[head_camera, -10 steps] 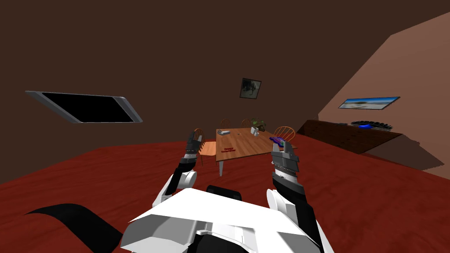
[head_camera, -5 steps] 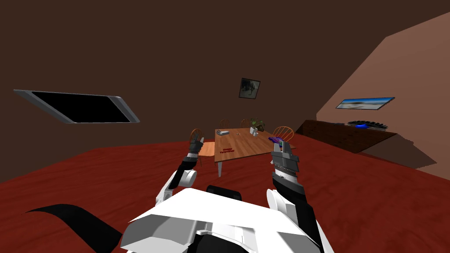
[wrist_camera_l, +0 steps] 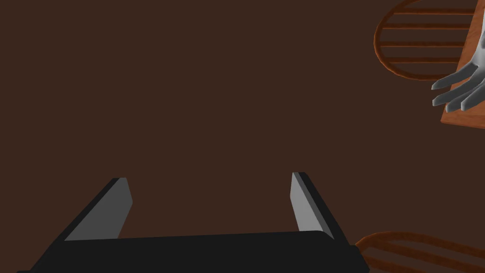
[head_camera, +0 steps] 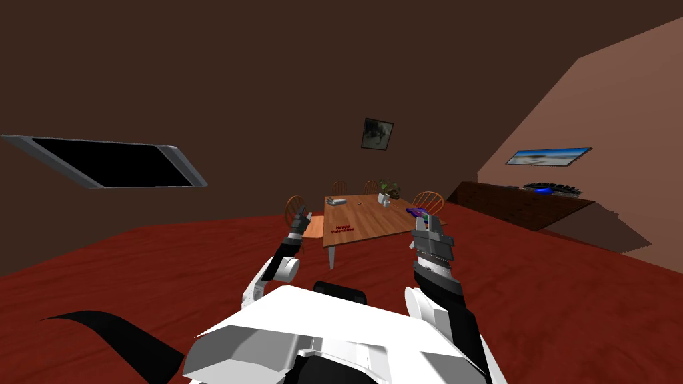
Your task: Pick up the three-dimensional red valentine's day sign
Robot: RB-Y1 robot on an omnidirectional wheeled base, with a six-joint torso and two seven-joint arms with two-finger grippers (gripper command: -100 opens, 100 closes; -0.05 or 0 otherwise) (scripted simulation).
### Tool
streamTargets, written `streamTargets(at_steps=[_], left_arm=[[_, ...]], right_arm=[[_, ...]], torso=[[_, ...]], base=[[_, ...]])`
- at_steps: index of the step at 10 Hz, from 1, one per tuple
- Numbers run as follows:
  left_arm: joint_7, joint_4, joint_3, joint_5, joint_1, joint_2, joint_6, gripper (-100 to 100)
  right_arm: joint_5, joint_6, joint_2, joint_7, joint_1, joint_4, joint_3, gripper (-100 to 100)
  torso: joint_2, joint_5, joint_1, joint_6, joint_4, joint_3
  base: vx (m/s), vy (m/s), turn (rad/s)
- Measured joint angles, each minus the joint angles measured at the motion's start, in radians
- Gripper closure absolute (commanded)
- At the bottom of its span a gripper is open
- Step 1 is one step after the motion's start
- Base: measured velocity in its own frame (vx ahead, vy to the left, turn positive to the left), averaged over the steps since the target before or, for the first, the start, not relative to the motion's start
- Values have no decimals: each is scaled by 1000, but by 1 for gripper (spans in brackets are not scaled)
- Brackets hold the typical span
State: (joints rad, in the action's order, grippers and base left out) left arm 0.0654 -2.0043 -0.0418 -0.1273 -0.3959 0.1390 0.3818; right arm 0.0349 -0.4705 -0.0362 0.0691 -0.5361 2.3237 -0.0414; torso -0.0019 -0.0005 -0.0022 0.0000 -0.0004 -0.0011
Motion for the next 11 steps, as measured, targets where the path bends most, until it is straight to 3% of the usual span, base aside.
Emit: streamTargets(at_steps=[9,11], left_arm=[[56,251,-12,-42,108,25,-91,-100],[65,282,-13,-50,117,26,-111,-100]], right_arm=[[0,0,0,0,0,0,0,0],[0,0,0,0,0,0,0,0]], torso=[[0,0,0,0,0,0],[1,0,1,0,0,0]], base=[[27,-46,-22],[19,-29,-17]])
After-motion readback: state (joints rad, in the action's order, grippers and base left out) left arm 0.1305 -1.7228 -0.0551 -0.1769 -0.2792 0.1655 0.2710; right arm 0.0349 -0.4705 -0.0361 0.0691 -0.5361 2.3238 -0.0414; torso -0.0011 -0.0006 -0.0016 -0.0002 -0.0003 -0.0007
